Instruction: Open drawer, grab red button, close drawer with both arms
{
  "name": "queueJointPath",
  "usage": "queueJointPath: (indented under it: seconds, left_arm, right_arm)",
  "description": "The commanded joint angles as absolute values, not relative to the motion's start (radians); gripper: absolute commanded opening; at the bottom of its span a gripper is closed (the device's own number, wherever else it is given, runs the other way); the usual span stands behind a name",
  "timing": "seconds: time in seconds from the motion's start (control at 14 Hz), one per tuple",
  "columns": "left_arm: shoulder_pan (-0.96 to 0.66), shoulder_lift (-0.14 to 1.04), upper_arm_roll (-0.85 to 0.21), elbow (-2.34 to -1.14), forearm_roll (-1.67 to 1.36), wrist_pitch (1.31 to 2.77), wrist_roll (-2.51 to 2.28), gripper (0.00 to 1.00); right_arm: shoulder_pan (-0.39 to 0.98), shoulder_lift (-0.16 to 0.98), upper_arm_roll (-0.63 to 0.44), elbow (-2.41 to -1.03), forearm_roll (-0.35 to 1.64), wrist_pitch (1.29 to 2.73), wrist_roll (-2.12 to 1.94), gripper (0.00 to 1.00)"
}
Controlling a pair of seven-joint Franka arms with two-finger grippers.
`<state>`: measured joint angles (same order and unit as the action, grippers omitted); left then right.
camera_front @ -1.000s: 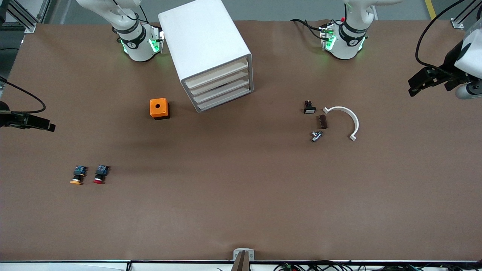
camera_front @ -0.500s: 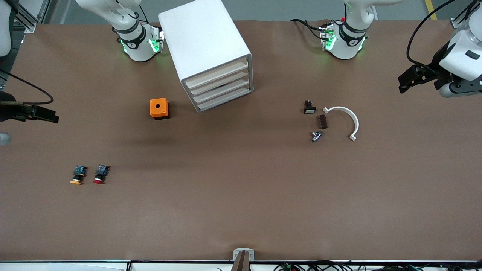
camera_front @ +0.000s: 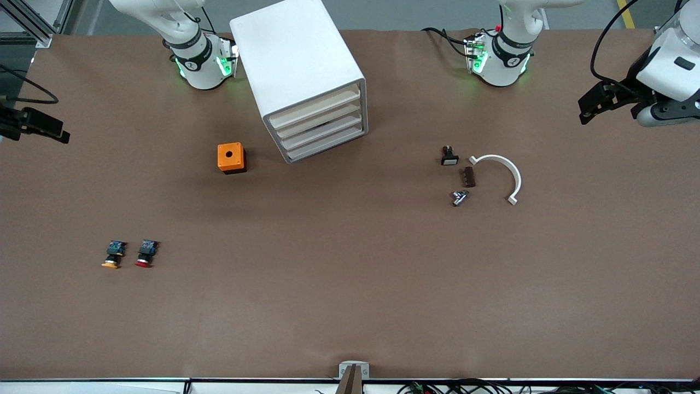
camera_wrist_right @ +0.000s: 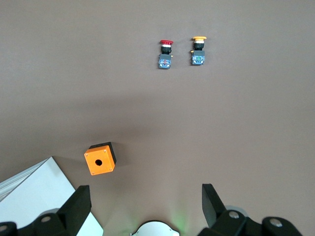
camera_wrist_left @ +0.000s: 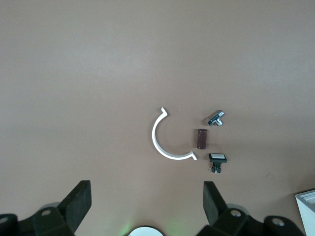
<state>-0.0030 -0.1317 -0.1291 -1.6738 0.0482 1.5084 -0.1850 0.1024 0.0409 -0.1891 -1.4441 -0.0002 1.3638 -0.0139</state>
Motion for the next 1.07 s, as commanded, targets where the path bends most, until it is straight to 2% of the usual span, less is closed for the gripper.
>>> queueJointPath:
  seconds: [0.0, 0.36, 0.64, 1.0]
  left_arm:
    - [0.003, -0.152, -0.118, -1.684, 0.043, 1.519, -0.134, 1.0]
    - [0.028, -0.112, -0.115, -1.618, 0.046, 1.516, -0.117, 1.0]
    - [0.026, -0.095, -0.117, -1.598, 0.048, 1.511, -0.117, 1.0]
    - [0.025, -0.092, -0.117, -1.598, 0.043, 1.491, -0.11, 1.0]
  right_arm:
    - [0.097, -0.008, -0.181, -1.506, 0.006, 1.388, -0.009, 1.0]
    - [0.069, -0.044, -0.169, -1.56, 0.031, 1.419, -0.009, 1.0]
    - [0.061, -0.147, -0.167, -1.707, 0.031, 1.497, -0.011, 1.0]
    - [0.02, -0.146, -0.124, -1.695, 0.029, 1.496, -0.021, 1.0]
